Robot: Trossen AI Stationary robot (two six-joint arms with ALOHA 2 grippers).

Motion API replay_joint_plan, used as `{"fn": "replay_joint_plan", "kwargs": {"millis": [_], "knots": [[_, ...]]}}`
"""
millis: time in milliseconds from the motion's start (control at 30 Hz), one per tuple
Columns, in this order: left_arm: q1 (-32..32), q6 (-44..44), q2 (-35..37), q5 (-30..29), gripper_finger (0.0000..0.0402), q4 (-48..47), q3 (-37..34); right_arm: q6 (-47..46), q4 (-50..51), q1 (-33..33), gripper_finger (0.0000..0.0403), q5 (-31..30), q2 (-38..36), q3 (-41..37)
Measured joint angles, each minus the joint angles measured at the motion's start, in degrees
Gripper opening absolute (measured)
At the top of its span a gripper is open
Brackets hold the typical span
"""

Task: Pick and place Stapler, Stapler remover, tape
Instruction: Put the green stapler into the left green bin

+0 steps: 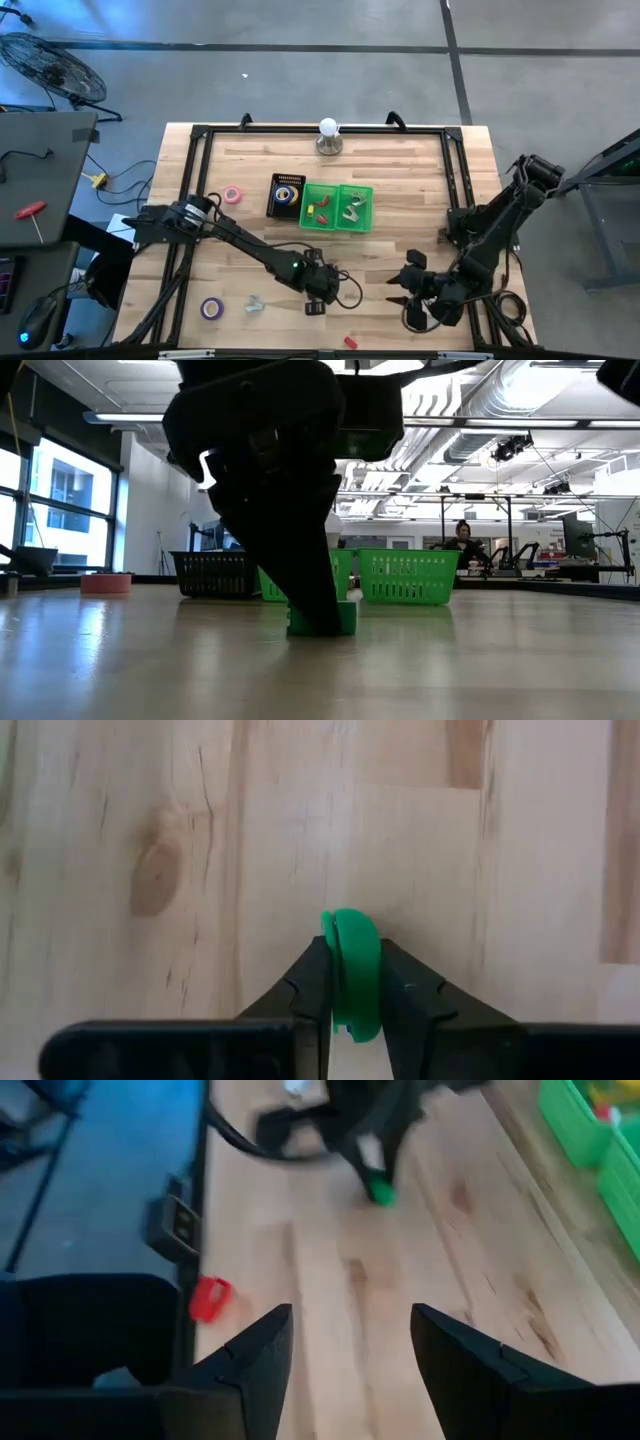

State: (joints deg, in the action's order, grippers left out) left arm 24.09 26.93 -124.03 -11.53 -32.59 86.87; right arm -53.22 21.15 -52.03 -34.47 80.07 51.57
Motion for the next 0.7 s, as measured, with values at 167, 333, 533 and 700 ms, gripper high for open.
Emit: {"fn": "replay_joint_plan", "kwargs": {"millis": [167,333,533,700], "knots": [[-0.14,-5.83,-0.95,-5.31,0.005,-17.87,10.43,7.97,-7.17,-2.03,0.0194,-4.82,0.0,0.0],[-0.2,-8.86,-0.14,-18.27,0.005,-38.25,28.99,15.88,-13.19,-3.44,0.0194,-8.38,0.0,0.0],[-2.77,-10.67,-0.21,-26.91,0.005,-55.49,48.22,16.06,-13.67,-5.68,0.0195,-11.76,1.56,0.0],[-10.78,-12.49,9.06,-18.14,0.005,-48.01,40.62,15.77,-15.69,-6.93,0.0195,-11.99,3.27,0.0]]}}
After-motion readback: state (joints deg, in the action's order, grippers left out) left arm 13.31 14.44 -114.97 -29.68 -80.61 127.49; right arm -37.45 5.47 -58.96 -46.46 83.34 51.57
